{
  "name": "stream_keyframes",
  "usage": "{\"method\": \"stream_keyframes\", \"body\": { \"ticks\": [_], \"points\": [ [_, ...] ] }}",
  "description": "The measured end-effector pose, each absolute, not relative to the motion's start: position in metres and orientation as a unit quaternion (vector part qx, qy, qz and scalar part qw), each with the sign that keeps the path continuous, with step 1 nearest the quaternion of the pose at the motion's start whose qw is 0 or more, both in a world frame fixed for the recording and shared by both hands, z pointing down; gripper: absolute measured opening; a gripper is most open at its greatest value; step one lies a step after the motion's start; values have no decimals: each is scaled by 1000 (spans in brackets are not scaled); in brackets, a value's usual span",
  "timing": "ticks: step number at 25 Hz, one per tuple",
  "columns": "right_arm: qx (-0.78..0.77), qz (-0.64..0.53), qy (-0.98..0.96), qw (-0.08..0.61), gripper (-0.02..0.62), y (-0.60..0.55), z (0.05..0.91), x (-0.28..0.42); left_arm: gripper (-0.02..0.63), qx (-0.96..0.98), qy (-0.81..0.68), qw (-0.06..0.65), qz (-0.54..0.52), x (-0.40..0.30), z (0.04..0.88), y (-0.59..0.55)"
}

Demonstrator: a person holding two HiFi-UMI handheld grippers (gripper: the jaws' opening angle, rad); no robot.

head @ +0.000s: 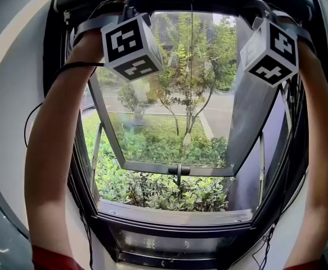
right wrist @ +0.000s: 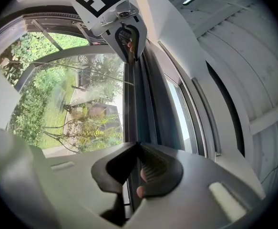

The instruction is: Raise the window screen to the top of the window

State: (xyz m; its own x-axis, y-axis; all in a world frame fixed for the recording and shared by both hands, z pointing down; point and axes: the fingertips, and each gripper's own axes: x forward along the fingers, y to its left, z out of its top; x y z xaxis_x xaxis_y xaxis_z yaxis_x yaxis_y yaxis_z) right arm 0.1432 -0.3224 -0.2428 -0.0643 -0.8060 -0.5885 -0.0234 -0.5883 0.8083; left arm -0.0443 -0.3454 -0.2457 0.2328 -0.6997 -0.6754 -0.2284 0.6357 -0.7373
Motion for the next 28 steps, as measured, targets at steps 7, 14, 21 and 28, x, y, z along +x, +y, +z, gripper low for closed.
{"method": "stream_keyframes", "body": {
  "ticks": [7, 14, 21, 28],
  "points": [
    [621, -646, -326, 301, 38, -322, -251, 141, 75, -374, 599, 686, -173, -45, -252, -343],
    [623, -655, -330, 273, 88, -318, -247, 140, 95, -399, 609, 674, -127, -48, -250, -336],
    [608, -661, -372, 233, 117, -310, -217, 132, 110, -464, 598, 651, -58, -52, -223, -319],
    [598, -671, -399, 183, 118, -289, -188, 118, 112, -480, 589, 650, -22, -53, -189, -300]
  ]
}}
